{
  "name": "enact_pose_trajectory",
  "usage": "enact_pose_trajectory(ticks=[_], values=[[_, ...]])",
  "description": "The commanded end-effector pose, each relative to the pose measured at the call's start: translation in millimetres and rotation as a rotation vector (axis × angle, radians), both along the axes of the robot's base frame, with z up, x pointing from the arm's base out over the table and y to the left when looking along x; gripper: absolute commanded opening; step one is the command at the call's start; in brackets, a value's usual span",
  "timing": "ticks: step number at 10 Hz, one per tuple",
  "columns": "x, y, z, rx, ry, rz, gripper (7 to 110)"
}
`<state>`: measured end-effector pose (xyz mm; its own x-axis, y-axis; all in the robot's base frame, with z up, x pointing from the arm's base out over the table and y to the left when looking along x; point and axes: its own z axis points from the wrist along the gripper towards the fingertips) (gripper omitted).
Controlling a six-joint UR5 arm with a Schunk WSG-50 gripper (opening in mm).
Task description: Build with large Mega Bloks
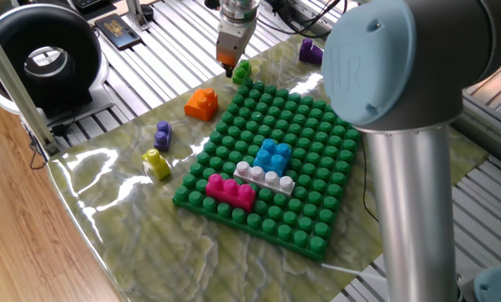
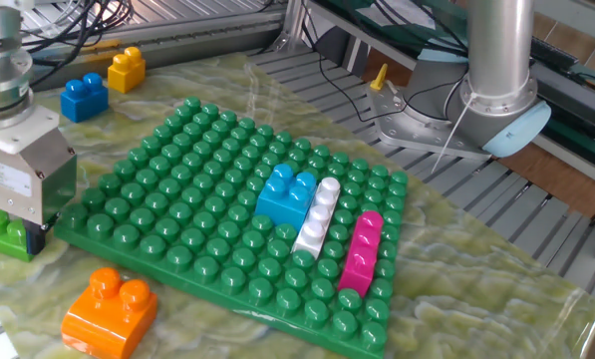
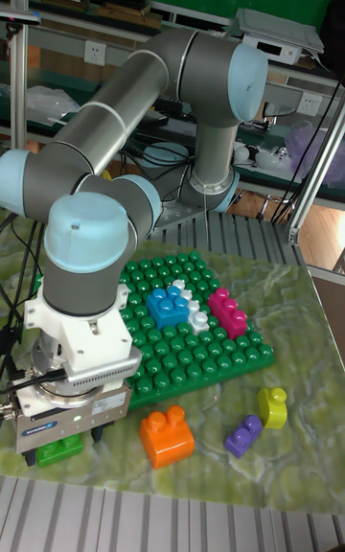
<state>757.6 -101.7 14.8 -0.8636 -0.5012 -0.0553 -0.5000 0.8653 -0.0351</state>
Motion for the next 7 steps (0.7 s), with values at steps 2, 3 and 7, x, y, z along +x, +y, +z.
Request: enact_pose_trajectory(ticks=[2,3,7], values=[[-4.4,-6.5,-5.1,-0.011,0.030,0.011,88],[-5.1,-7.7,-7.1,-0.011,0.033,0.010,88],[-9.9,-8.8,-11.1,0.002,0.039,-0.002,66]])
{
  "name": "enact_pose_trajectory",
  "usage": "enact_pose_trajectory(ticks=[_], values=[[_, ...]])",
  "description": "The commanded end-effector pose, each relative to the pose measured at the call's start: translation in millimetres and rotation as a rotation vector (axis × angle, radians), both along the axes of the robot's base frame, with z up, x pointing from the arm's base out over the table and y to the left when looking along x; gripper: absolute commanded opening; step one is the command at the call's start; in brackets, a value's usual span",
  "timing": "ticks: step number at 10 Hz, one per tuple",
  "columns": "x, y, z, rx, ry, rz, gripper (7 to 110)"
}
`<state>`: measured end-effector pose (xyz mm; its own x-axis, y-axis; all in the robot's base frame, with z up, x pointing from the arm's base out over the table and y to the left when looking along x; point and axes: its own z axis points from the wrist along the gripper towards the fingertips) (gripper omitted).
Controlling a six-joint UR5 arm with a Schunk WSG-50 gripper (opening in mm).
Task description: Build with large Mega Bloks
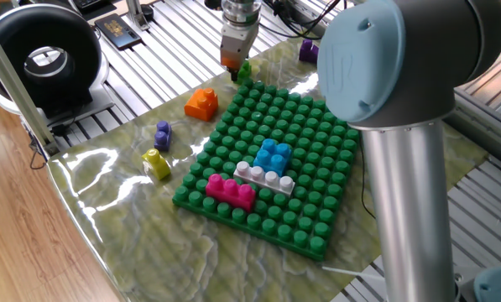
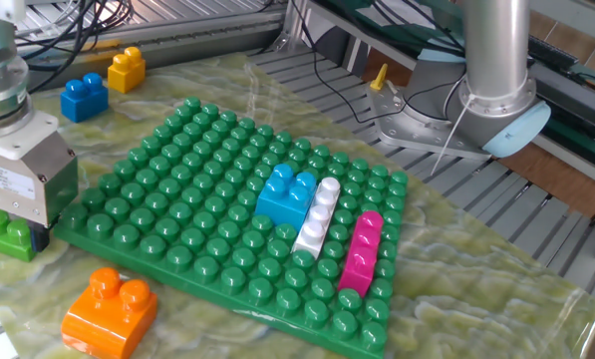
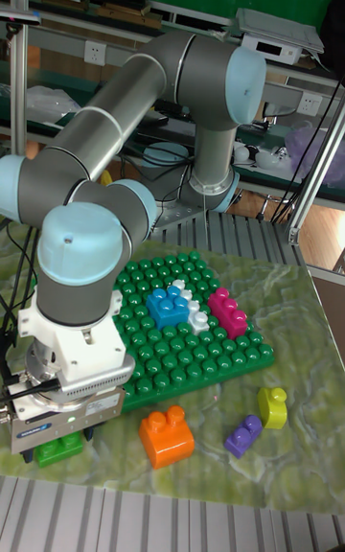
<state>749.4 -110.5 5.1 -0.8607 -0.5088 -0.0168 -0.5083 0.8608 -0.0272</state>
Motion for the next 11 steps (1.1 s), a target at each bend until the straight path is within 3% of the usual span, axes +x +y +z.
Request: enact_pose_trajectory(ticks=[1,11], values=[[-2.4,1.5,-1.9,0.023,0.005,-0.017,66],[1.5,3.3,-7.5,0.043,0.002,-0.028,66]])
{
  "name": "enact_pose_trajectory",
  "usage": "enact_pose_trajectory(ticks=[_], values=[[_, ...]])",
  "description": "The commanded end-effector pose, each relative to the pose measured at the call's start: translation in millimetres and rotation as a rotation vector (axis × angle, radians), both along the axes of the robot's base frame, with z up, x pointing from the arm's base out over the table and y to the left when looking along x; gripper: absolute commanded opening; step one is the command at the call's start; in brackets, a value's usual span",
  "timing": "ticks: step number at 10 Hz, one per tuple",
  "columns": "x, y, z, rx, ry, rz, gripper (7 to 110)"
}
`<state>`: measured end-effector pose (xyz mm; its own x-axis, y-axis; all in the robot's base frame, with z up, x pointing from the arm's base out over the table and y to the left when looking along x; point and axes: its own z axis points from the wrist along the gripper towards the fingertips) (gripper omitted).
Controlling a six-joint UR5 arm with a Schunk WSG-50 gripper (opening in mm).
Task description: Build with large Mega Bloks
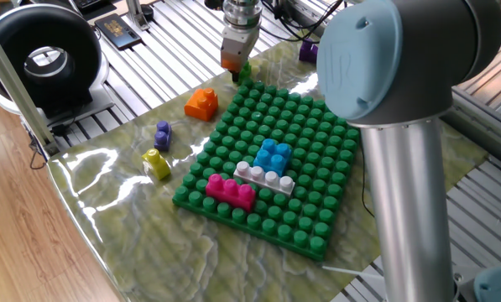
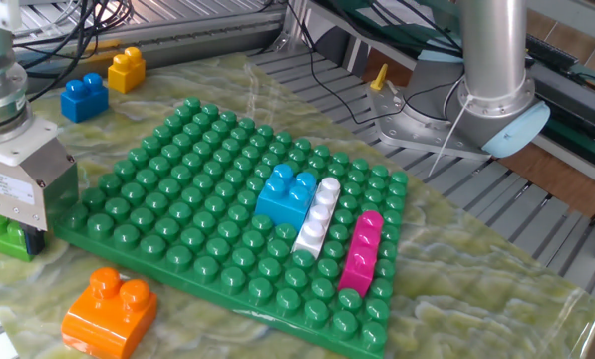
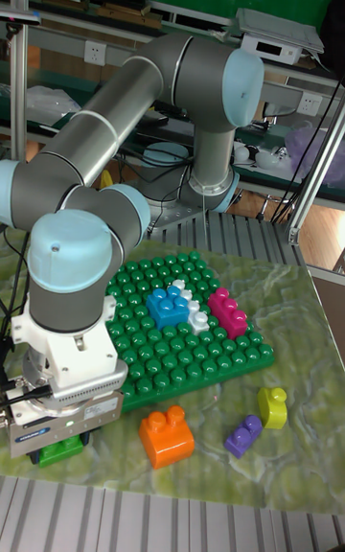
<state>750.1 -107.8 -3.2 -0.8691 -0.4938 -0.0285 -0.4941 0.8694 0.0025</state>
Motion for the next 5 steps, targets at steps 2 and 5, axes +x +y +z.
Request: enact_pose_trajectory(ticks=[2,5], values=[[2.1,1.5,0.7,0.013,-0.007,-0.014,66],[-1.4,0.3,0.8,0.003,0.007,-0.039,44]])
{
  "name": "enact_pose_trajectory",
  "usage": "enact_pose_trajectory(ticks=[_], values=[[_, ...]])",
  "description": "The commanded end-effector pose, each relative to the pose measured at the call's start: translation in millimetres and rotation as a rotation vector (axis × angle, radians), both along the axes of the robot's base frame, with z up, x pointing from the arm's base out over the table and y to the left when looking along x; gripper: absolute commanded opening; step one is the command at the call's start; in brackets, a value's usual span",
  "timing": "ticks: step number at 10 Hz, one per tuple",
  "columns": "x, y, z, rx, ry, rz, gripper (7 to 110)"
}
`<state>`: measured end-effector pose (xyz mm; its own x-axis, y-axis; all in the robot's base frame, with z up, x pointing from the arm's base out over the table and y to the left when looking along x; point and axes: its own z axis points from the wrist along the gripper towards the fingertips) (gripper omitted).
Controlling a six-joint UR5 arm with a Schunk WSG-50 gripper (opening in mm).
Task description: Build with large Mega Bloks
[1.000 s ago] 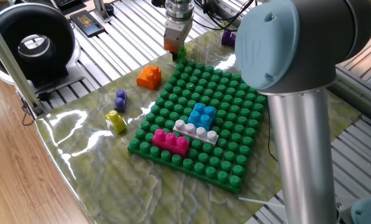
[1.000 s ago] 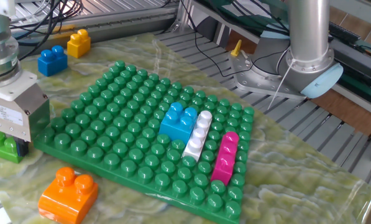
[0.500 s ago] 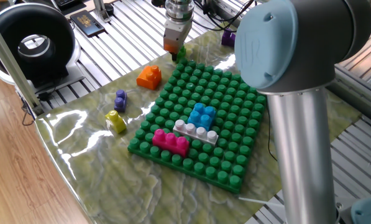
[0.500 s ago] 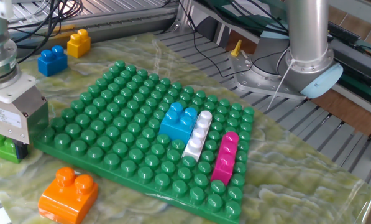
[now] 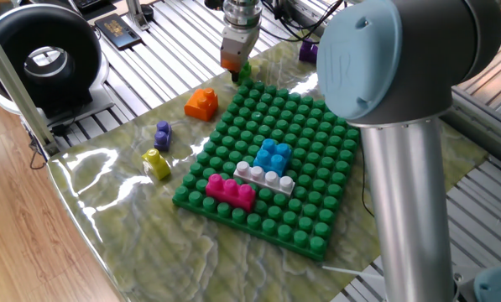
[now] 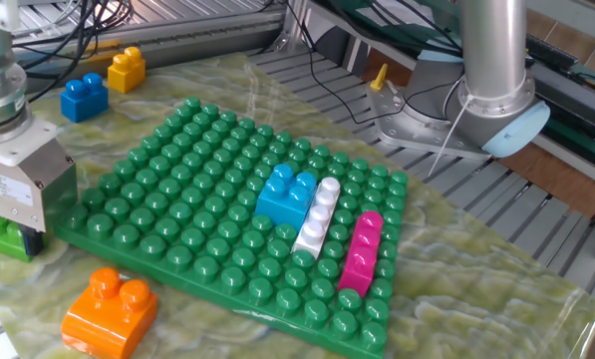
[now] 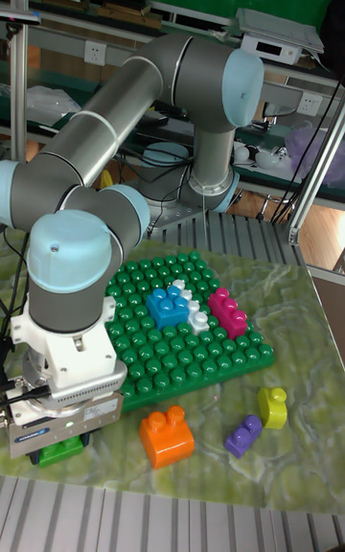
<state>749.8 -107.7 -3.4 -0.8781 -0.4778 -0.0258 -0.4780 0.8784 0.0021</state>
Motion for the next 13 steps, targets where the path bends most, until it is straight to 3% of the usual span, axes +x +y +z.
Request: enact_pose_trajectory(ticks=[1,3,4,7,10,13], values=[[-4.8,-2,1.1,-0.003,0.019,-0.026,44],[-7.2,-5,1.3,-0.017,0.028,-0.037,44],[-7.2,-4,2.4,-0.019,0.028,-0.042,22],[-2.0,-5,9.9,-0.040,0.015,-0.041,22],[0.6,14,40.8,-0.054,0.014,-0.045,22],[-25.6,44,81.5,-0.059,0.046,-0.074,22]])
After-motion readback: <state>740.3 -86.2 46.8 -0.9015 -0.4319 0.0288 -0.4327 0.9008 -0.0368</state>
